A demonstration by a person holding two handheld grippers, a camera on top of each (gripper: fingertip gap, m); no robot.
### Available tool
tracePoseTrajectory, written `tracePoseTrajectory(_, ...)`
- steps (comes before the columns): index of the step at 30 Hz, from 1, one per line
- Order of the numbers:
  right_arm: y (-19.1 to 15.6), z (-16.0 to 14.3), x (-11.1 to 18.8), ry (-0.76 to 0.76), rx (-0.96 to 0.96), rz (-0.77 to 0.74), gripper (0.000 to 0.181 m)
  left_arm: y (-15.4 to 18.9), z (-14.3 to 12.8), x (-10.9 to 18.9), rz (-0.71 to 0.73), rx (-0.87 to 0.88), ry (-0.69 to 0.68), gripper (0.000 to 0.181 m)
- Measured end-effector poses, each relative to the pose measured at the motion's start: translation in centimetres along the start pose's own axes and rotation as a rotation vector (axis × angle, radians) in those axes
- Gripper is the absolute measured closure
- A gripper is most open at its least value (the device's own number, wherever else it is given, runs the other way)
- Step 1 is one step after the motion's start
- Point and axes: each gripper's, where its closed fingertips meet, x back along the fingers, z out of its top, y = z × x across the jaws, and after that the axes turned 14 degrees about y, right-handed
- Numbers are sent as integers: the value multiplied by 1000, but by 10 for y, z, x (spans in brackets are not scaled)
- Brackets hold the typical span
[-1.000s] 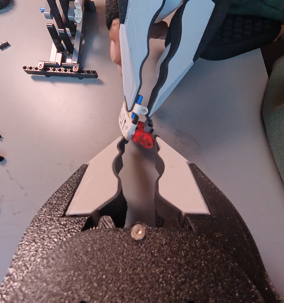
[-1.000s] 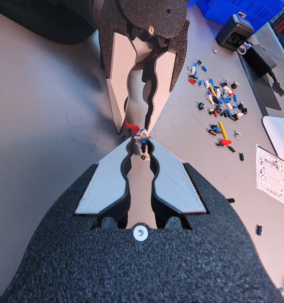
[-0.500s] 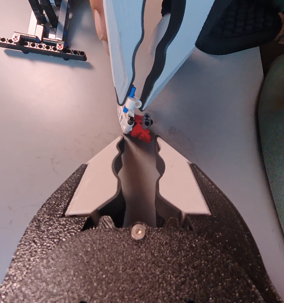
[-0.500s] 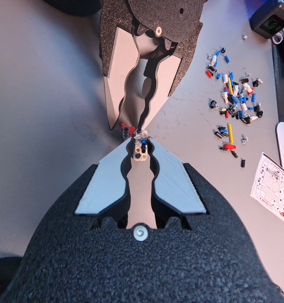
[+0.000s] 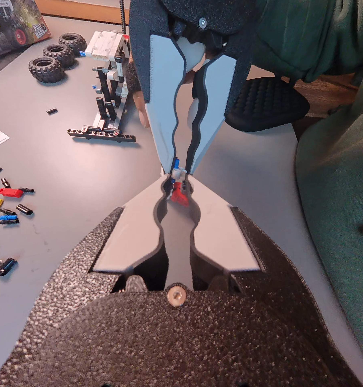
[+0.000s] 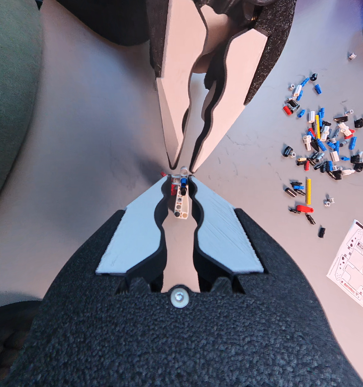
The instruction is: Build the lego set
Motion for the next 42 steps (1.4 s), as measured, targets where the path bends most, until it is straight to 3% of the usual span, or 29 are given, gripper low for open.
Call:
tracePoseTrajectory(8,-2,5,1,26,-16,-2,166,2,3,0,11,-38,16,175)
tracePoseTrajectory(15,4,34,19,310,-90,-102,163,4,36,9,-61,115,284,175)
tracePoseTrajectory(23,5,37,26,468,-139,-190,165,6,44,6,-51,71,352,175)
tracePoseTrajectory(42,6,-10,-2,173,-56,-70,166,-11,-10,-9,30,-13,34,175)
